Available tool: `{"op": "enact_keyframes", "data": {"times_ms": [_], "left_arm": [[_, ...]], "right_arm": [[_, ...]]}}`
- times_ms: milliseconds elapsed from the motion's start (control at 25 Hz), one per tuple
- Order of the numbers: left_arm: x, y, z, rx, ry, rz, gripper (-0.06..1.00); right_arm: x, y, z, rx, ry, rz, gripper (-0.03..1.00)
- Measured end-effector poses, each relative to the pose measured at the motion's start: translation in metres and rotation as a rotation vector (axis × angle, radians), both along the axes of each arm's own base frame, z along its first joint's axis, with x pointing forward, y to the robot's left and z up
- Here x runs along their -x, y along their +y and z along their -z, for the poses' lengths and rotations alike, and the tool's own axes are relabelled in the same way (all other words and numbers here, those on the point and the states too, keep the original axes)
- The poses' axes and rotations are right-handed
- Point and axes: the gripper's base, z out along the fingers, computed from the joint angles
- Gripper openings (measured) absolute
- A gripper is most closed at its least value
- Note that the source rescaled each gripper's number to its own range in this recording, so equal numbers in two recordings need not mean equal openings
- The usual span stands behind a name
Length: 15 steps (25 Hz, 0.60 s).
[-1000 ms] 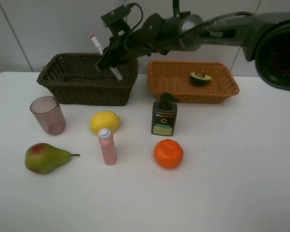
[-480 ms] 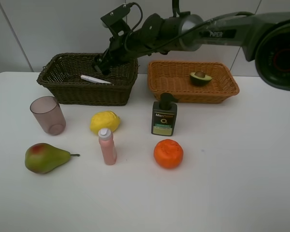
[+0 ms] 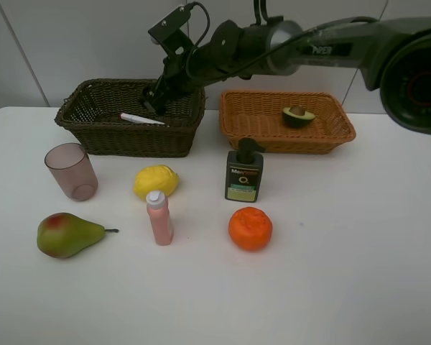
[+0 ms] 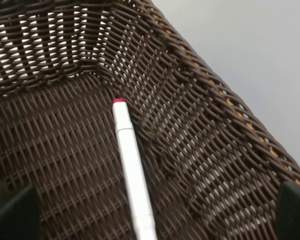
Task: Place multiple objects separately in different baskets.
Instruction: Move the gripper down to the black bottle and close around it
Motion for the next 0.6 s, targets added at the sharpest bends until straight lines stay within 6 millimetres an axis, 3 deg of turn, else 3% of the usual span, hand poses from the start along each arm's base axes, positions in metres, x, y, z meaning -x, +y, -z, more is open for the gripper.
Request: {"op": "enact_keyframes", "data": {"times_ms": [600], "left_arm": [[0.000, 0.000, 0.000, 0.000, 0.000, 0.000, 1.00]], "right_arm": [[0.045, -0.020, -0.080, 0.111, 0.180, -0.132, 1.00]]}}
